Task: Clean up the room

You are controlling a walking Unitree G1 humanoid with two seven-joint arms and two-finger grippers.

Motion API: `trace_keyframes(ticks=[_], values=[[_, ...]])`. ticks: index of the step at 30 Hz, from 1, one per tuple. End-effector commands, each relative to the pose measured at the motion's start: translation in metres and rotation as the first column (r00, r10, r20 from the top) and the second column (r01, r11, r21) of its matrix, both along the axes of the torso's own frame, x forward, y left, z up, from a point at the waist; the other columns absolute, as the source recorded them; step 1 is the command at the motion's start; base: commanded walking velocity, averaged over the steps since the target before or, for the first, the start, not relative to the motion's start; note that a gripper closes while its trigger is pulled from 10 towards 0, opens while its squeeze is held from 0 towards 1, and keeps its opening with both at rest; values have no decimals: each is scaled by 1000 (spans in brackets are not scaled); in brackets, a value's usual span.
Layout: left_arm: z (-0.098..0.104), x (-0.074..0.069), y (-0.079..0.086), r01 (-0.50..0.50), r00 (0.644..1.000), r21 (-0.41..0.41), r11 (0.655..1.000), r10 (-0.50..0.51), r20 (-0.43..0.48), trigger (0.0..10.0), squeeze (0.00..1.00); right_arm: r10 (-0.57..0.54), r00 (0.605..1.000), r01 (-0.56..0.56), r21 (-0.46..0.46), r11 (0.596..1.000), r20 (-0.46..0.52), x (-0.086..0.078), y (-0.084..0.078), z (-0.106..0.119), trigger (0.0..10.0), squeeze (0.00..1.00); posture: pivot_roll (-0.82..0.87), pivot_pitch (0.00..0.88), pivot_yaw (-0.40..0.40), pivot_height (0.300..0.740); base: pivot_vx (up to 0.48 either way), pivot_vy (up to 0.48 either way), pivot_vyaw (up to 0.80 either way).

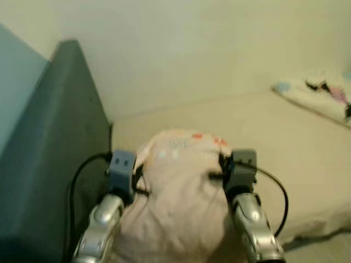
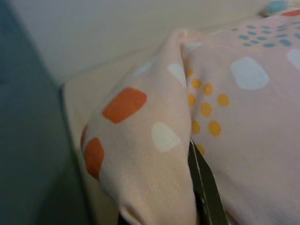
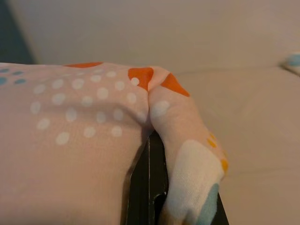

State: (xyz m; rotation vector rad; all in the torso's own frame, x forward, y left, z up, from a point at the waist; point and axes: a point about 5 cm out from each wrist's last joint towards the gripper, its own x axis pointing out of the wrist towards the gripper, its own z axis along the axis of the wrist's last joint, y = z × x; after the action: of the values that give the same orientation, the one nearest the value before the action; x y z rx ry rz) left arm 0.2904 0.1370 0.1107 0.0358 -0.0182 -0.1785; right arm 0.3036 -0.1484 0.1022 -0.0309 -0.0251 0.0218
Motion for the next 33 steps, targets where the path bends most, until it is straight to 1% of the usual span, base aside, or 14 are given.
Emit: trace_keyframes(ticks=[1,4,5,8,13,18,22,30,33], values=[[8,0,0,-5,999,7,1000,5,48,10000,0,-17,999,18,-6,1000,37,1,-5,7,10000,0,-76,56,62,740,0,-480,0],[8,0,0,-8,999,-1,1000,8,48,10000,0,-18,999,18,-7,1000,36,1,-5,7,10000,0,-76,57,63,740,0,-480,0],[8,0,0,-14,999,-24,1000,15,48,10000,0,-18,999,19,-7,1000,36,1,-5,7,10000,0,-77,58,64,740,0,0,0],[9,1,1,-33,998,-32,999,35,46,10000,0,-20,999,20,-8,1000,37,1,-6,7,10000,0,-77,58,64,740,0,0,0],[8,3,0,-52,998,-10,999,52,26,10000,0,-22,999,23,-12,1000,34,2,-7,7,10000,0,-75,57,66,740,0,0,0],[7,5,-2,-52,999,5,999,52,16,10000,0,-17,1000,17,-21,1000,11,4,-8,5,10000,0,-77,56,69,740,0,0,0],[4,7,-2,-50,999,38,998,50,-5,10000,0,-21,1000,21,-41,999,-12,7,-10,3,10000,0,-77,58,70,740,0,0,0],[9,17,-2,-52,999,46,998,52,-14,10000,0,-17,1000,17,-43,999,-4,14,-12,10,10000,0,-78,59,68,740,0,0,0],[12,18,-3,-46,999,42,998,46,-2,10000,0,-2,1000,3,-38,999,6,16,-11,12,10000,0,-78,59,68,730,0,0,0]])
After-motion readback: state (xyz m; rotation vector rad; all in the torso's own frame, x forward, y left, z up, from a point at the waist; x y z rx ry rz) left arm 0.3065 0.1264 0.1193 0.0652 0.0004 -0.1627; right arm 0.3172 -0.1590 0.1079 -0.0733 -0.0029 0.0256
